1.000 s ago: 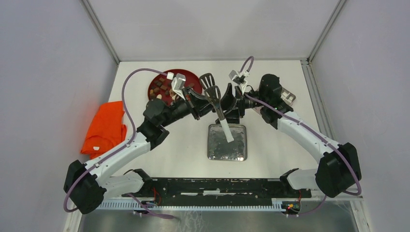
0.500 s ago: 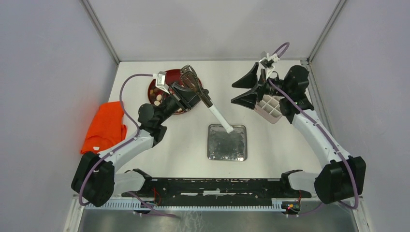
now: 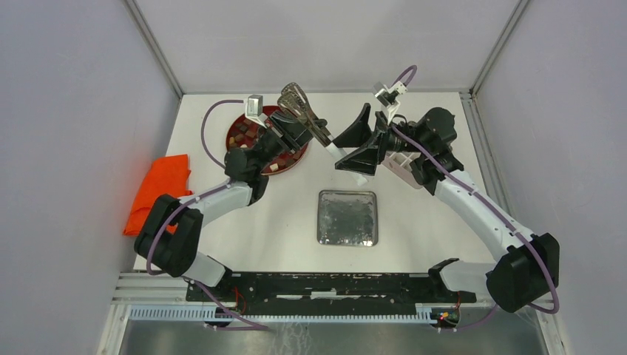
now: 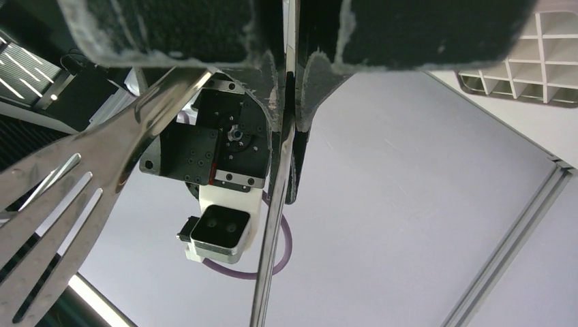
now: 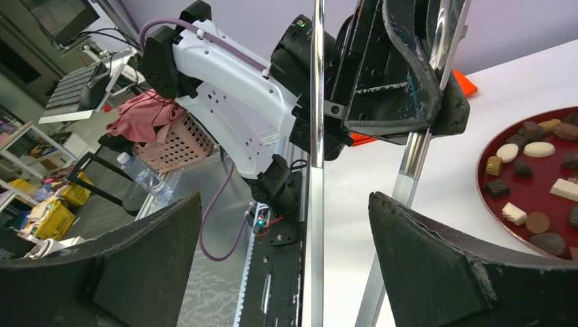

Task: Pack the chocolate
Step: Pick up the clamp from the center of the board.

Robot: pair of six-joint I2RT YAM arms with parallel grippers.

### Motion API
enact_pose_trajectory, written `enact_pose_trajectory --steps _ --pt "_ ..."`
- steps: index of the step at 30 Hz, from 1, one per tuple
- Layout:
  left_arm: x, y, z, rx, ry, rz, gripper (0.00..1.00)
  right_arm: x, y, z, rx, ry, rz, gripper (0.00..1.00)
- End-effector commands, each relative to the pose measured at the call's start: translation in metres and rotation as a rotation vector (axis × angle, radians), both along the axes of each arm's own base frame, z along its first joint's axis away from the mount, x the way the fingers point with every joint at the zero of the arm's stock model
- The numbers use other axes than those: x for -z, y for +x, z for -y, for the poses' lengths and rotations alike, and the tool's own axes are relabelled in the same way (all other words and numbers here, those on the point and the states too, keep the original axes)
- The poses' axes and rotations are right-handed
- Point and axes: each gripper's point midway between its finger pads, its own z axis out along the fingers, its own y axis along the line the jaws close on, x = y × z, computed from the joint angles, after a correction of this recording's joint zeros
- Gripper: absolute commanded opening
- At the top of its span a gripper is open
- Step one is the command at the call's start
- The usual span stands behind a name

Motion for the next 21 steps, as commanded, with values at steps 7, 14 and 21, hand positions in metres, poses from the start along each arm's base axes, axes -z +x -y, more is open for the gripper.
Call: enact_pose_trajectory --steps 7,14,21 --pt "-0.056 -0.035 -0.012 0.073 -0.154 0.158 0.02 -0.033 0.026 0.01 0.051 0.002 0.099 0.98" --pt "-0.047 -0.029 -0.017 0.034 -0.141 0.126 0.02 -0.044 0.044 0.035 0.222 -0.042 0.176 0.98" --pt "-0.056 -0.03 -0.002 0.079 -0.168 0.147 0.02 -0.003 0.026 -0.003 0.092 -0.098 0.094 0.98"
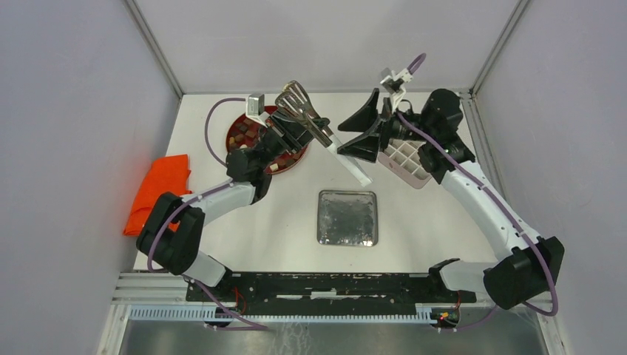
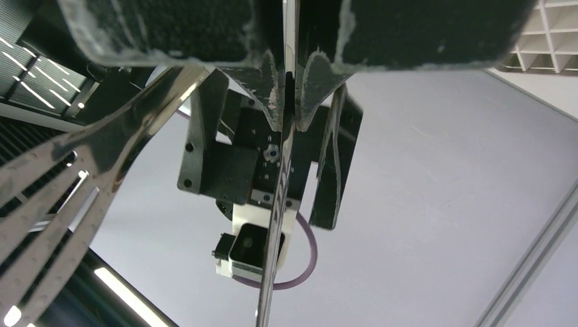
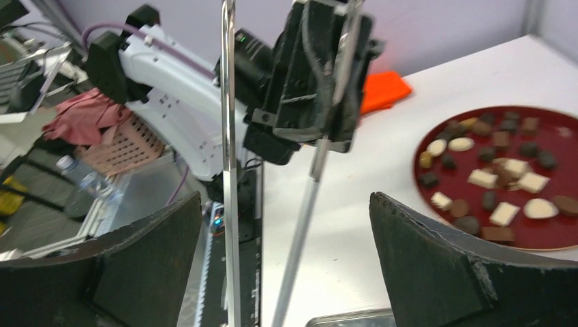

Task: Pack the chocolate
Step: Pick up the clamp from the center of the board.

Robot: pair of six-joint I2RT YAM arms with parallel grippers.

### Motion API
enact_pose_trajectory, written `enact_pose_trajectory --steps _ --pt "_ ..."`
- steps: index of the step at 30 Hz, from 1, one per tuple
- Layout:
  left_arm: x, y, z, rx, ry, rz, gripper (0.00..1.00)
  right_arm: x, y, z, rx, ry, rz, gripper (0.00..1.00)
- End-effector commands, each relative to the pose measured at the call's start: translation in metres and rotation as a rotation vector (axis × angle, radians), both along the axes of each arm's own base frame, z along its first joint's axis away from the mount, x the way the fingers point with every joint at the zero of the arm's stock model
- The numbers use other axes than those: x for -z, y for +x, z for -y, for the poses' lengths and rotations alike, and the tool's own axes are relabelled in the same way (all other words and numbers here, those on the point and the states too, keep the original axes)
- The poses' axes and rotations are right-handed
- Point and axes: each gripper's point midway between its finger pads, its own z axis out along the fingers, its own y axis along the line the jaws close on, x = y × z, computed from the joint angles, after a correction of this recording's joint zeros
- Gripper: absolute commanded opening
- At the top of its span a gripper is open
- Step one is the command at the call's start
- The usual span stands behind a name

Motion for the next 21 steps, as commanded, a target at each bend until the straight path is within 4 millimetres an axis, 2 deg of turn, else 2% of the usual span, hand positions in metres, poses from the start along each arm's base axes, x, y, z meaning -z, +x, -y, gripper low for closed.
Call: enact_pose_trajectory --steps 1,5,8,11,16,21 --pt "-0.041 -0.02 -0.004 0.042 -0.122 0.121 0.02 0.017 -0.017 -0.025 -0.08 -0.031 -0.018 0.98" --pt "-0.042 -0.016 -0.006 0.019 -0.143 0.117 0.02 0.019 -0.035 -0.033 -0.152 0.016 -0.052 0.98" --pt "-0.043 -0.014 -0.008 0.013 -0.168 0.114 0.02 0.024 -0.036 -0.035 -0.14 0.026 -0.064 0.96" --pt "-0.043 -0.013 -0.011 0.024 -0.202 0.107 0.02 0.024 -0.04 -0.035 -0.155 0.041 -0.079 0.88" --pt "-0.042 -0.011 -0.009 0.033 -0.207 0.104 0.02 0.024 -0.043 -0.034 -0.167 0.041 -0.08 0.67" --pt "-0.038 -0.009 -0.008 0.033 -0.204 0.095 0.02 0.024 -0.042 -0.035 -0.168 0.042 -0.081 0.63"
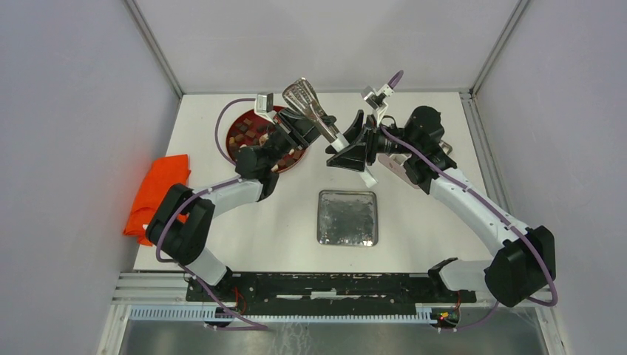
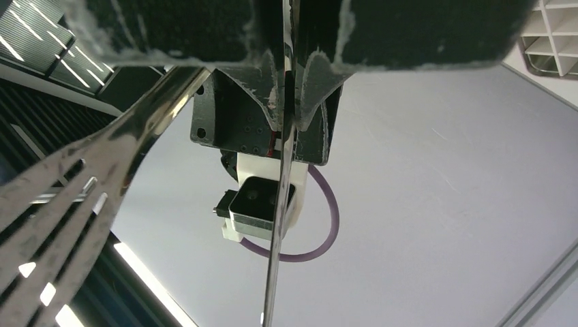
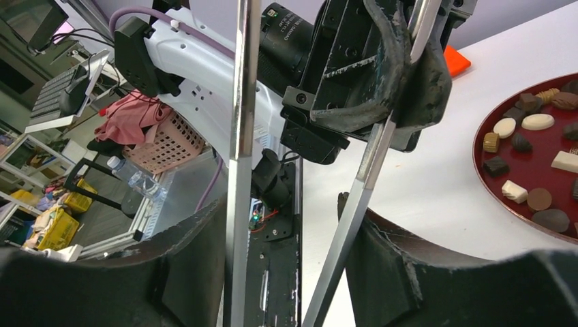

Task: Pack the chocolate
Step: Pick up the clamp from the center of the board.

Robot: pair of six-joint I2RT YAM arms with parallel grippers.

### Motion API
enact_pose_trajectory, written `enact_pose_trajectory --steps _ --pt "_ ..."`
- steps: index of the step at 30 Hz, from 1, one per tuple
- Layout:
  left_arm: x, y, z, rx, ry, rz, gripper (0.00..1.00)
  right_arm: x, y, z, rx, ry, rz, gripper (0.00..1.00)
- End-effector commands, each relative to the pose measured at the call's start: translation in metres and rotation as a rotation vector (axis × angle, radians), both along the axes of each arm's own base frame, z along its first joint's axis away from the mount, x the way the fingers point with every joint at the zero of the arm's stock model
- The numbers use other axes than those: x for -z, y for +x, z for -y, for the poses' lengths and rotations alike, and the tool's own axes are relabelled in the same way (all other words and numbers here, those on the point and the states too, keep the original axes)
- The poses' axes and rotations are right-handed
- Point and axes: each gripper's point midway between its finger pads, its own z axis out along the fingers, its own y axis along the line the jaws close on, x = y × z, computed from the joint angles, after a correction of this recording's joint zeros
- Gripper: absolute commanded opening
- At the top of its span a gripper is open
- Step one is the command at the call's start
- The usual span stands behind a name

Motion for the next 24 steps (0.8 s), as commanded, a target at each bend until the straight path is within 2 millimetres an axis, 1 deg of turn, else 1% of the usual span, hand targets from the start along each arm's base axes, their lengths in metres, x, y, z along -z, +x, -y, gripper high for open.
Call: enact_pose_trajectory --steps 1,2,3,4,9,15,18,24 --pt "-0.0428 -0.0224 -0.024 -0.024 -0.162 0.17 0.02 -0.0176 -0.0119 -0.0003 -0.04 0.042 0.07 0.57" --pt "-0.0428 -0.0226 -0.0246 -0.024 -0.165 0.169 0.02 -0.0175 -0.0116 -0.0004 -0.04 0.042 0.069 0.47" --pt "-0.0423 -0.023 -0.0243 -0.022 -0.165 0.169 0.02 -0.0181 -0.0116 -0.0003 -0.04 0.043 0.07 0.44" --pt "-0.0418 -0.0228 -0.0242 -0.022 -0.163 0.169 0.02 -0.0174 -0.0119 -0.0006 -0.043 0.043 0.068 0.44" --pt "-0.0414 -0.0223 -0.0237 -0.019 -0.163 0.168 0.02 -0.0183 -0.0142 -0.0003 -0.055 0.049 0.066 0.49" --pt "-0.0398 -0.0208 -0.0224 -0.014 -0.161 0.16 0.02 -0.0209 -0.0177 0.0001 -0.074 0.065 0.06 0.63" --pt "-0.0388 -0.0203 -0.0223 -0.015 -0.16 0.158 0.02 -0.0202 -0.0163 -0.0006 -0.072 0.064 0.053 0.63" --pt "-0.0372 -0.0193 -0.0227 -0.017 -0.162 0.148 0.02 -0.017 -0.0141 -0.0013 -0.064 0.06 0.045 0.59"
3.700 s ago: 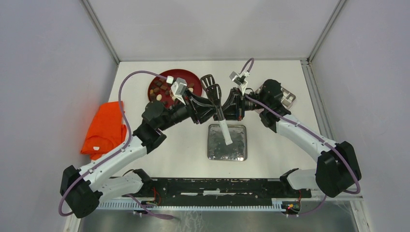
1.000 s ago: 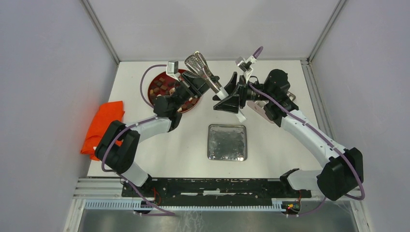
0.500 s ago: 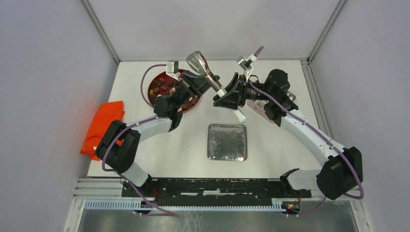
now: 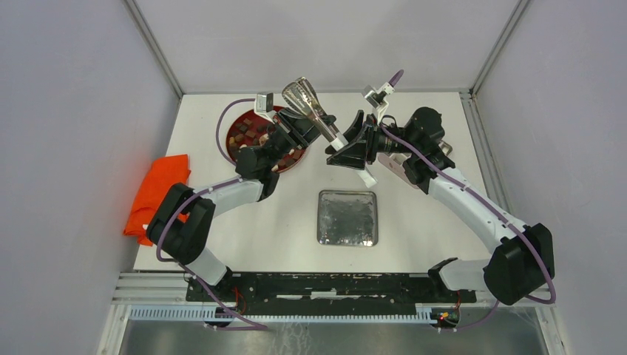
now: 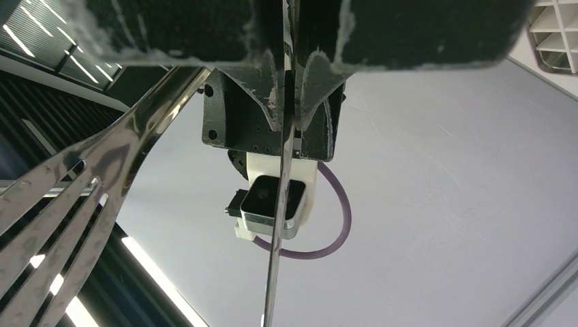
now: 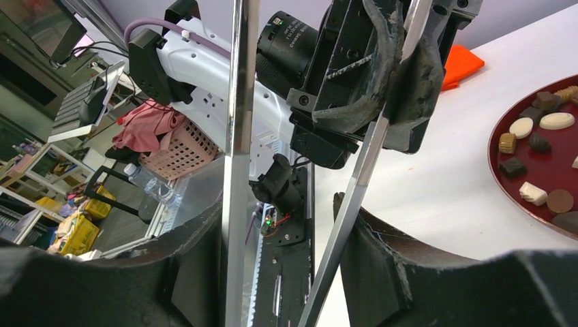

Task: Pack the chocolate
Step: Pick up the clamp from the center of the board.

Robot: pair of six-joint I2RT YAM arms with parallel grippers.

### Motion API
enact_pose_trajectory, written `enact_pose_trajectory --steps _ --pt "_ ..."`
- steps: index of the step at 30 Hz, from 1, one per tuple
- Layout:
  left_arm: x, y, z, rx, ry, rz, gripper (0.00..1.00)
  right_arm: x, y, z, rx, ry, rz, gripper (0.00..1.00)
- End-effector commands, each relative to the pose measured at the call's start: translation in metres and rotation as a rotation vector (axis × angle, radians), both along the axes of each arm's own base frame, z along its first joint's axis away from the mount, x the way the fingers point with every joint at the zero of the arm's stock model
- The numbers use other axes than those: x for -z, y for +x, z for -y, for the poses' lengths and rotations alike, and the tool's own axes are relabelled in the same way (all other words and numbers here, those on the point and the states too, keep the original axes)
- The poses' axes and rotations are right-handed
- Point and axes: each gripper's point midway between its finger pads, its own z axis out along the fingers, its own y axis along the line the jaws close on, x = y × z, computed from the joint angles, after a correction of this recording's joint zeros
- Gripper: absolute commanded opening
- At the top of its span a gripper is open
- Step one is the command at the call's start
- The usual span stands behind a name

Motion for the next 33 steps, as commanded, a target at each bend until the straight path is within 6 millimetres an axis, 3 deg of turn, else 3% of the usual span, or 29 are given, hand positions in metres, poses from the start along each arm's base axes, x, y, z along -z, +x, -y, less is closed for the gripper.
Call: enact_pose_trajectory --steps 1,12,22,33 --pt "-0.0356 -0.0192 -0.0224 -0.03 -0.145 0.159 0.02 -0.0119 -0.0121 -0.0014 -0.047 0.035 0.084 0.58" --pt "-0.0356 -0.0189 -0.0229 -0.032 -0.146 0.156 0.02 -0.0055 -0.0081 -0.0023 -0.038 0.019 0.069 0.49" --pt "-0.034 -0.0186 -0.0234 -0.03 -0.148 0.146 0.02 -0.0103 -0.0117 -0.0013 -0.048 0.032 0.079 0.52" --pt "-0.0328 -0.0196 -0.0217 -0.026 -0.149 0.138 0.02 -0.0088 -0.0131 -0.0014 -0.059 0.037 0.074 0.9"
